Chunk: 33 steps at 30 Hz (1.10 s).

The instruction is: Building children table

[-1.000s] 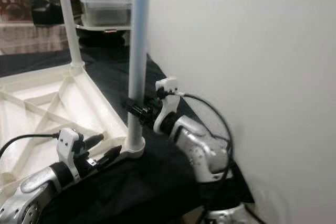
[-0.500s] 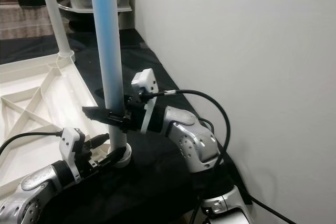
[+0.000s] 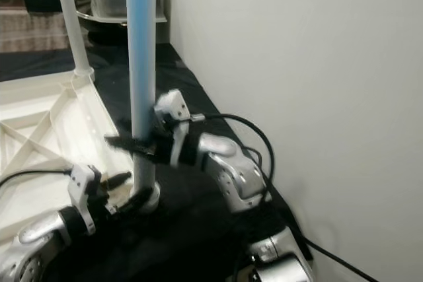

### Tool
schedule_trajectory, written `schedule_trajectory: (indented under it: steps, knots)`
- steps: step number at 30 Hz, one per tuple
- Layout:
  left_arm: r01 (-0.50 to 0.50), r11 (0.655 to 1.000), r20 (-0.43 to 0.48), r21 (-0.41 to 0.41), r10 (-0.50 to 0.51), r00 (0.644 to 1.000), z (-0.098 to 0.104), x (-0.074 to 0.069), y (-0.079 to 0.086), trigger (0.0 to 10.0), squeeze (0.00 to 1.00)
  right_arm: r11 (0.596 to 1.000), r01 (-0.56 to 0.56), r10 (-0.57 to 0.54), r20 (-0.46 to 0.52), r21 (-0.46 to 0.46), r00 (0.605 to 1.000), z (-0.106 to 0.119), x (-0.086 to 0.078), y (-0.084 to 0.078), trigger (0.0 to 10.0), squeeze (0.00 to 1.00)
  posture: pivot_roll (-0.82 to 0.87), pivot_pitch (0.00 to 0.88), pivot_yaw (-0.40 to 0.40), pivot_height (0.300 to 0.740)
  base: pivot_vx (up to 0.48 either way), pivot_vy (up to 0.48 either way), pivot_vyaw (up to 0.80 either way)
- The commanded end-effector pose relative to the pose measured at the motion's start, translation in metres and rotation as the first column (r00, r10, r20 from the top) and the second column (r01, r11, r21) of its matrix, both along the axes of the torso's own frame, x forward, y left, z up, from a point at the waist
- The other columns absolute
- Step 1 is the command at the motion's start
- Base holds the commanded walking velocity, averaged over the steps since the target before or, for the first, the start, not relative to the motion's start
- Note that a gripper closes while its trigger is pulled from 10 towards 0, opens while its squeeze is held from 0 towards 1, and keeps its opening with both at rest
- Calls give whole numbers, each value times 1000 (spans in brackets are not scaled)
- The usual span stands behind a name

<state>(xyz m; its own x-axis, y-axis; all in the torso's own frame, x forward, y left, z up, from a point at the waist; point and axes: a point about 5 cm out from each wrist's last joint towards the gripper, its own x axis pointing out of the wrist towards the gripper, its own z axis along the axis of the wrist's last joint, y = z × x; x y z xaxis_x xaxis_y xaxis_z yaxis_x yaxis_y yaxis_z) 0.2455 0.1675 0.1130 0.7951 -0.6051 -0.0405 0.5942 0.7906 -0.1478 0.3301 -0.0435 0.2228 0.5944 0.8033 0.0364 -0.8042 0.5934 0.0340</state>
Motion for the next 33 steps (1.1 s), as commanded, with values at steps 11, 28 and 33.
schedule_trajectory:
  steps: [11,28,33]
  knots:
    - [12,1000,-16,-10,-12,1000,-3,-2,-4,10000,0,880,473,-467,-216,-26,857,-28,-2,0,10000,0,61,0,-130,740,0,0,0]
    - [9,1000,-19,-21,-9,1000,-4,-4,-7,10000,0,950,-115,96,76,290,992,47,-16,-11,10000,0,62,0,-150,740,0,0,0]
    - [9,1000,-18,-18,-9,1000,-4,-4,-7,10000,0,859,-447,411,186,249,893,47,-45,-13,10000,0,62,0,-148,740,0,0,0]
